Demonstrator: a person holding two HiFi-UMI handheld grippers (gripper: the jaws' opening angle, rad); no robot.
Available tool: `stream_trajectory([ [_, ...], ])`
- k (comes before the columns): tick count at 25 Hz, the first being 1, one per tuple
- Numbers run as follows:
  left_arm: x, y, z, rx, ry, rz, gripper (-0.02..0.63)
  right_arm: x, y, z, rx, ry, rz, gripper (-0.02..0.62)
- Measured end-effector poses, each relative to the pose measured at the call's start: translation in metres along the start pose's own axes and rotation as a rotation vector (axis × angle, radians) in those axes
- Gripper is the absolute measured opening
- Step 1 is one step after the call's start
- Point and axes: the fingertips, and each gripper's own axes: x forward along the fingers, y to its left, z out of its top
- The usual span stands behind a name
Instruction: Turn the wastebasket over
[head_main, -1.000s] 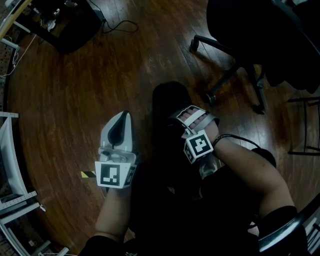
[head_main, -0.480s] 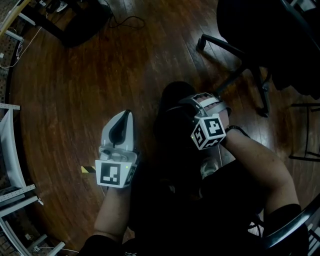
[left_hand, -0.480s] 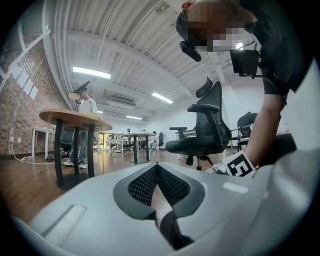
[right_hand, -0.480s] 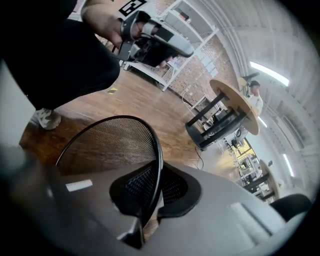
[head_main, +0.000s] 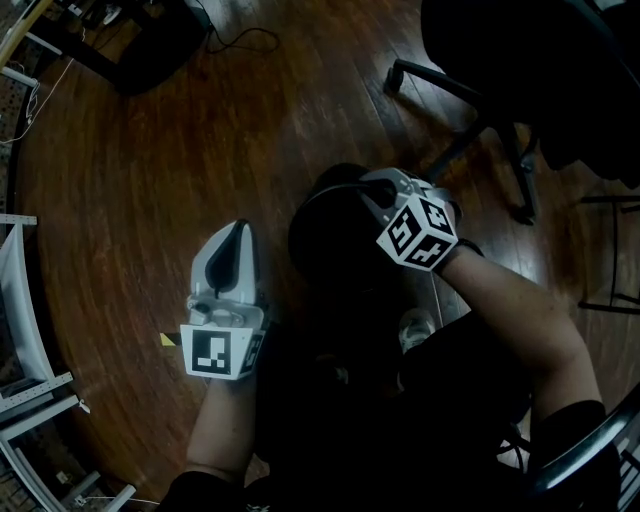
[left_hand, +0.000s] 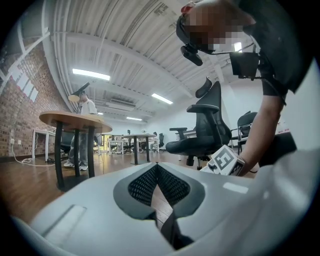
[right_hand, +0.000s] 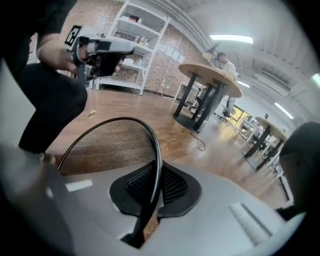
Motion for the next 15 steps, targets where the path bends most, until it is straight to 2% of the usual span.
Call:
stream_trajectory([
  [11,0.003,-0.003,0.008,0.005,-0.005,0.01,0.0,0.008,-0.02,-0.032,0.487,0.003,0.036,0.018],
  [15,0.003,-0.006,0.003,0.02,-0.004,-0.011,0.0,0.011,-0.027,-0.051,0.625,0.023,0.033,0.021],
])
